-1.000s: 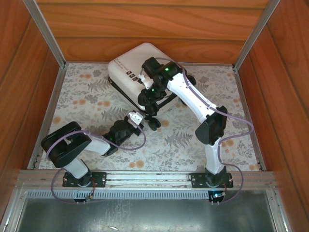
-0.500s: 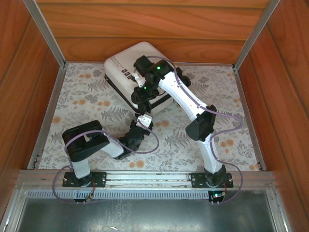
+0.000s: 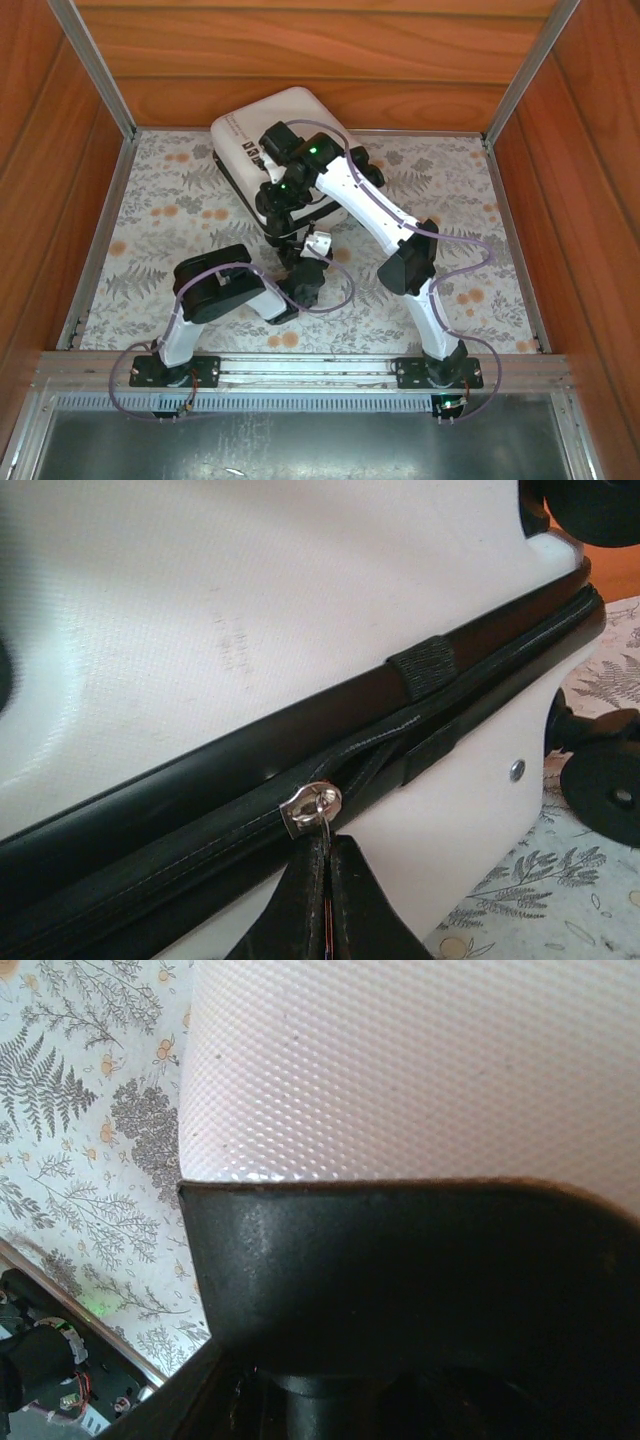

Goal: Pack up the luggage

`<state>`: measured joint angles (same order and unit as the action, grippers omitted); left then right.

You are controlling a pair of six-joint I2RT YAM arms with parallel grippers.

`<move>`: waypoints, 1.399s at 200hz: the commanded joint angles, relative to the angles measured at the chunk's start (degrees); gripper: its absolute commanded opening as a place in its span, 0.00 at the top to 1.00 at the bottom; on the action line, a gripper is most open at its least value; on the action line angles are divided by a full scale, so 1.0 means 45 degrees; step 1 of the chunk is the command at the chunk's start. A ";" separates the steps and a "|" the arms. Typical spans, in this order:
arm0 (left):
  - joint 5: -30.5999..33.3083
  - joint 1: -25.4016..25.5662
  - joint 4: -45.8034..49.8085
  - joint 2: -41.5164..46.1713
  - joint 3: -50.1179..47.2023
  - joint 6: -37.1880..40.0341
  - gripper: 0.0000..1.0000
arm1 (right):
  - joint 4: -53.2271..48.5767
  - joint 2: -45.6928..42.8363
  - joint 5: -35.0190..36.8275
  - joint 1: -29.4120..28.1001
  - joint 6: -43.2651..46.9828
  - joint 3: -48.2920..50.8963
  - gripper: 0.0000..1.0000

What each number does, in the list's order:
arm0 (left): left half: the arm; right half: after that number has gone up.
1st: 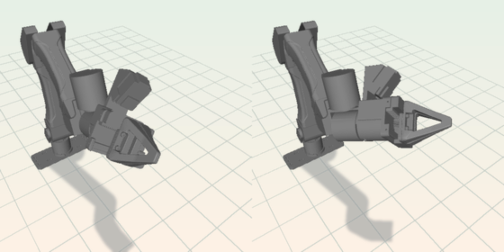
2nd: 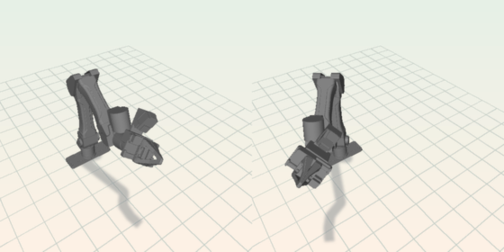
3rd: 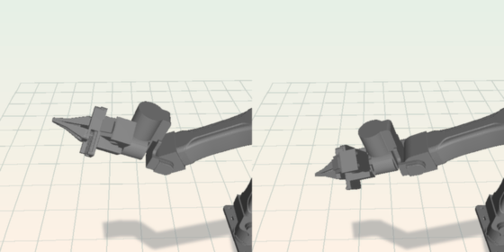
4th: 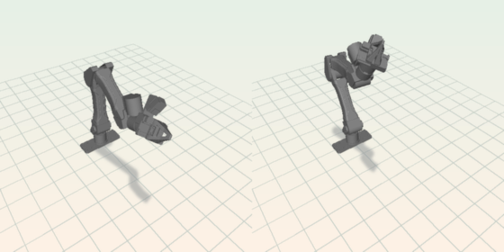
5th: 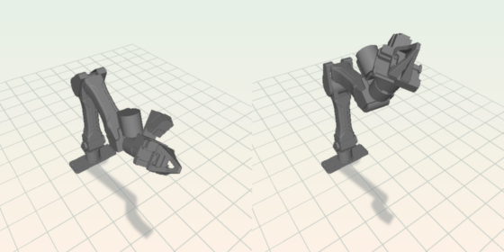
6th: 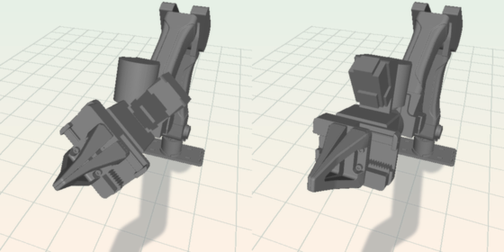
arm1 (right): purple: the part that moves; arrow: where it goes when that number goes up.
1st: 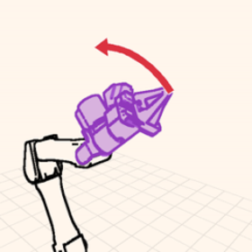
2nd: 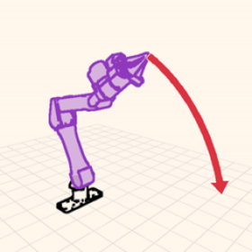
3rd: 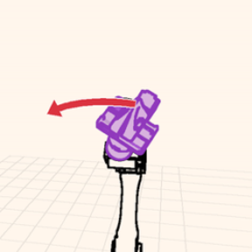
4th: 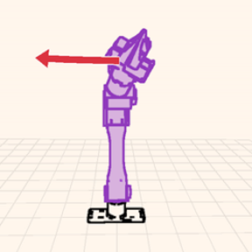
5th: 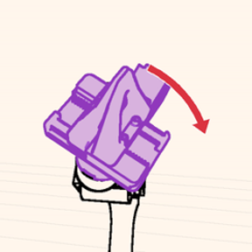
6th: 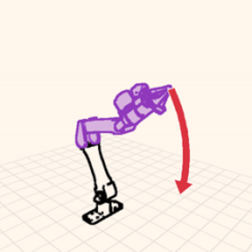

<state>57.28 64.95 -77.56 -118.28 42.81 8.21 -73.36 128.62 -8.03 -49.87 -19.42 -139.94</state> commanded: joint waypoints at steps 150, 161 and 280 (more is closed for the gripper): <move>-0.5710 0.0243 0.2644 -0.4466 0.6252 0.0305 1.00 | 0.1703 0.1579 -0.5810 -0.1917 0.1731 -0.1985 1.00; -0.5698 0.0169 0.2646 -0.4403 0.6247 0.0345 1.00 | 0.1694 0.1466 -0.5147 -0.1908 0.1665 -0.1801 1.00; -0.6037 -0.0331 0.3101 -0.6327 0.9420 -0.0327 1.00 | 0.2999 0.1750 -0.5110 -0.2569 0.0613 -0.2232 0.95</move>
<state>47.64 61.06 -72.29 -143.02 81.49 6.31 -75.46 133.86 -9.17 -52.82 -17.89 -148.27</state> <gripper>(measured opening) 0.057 0.400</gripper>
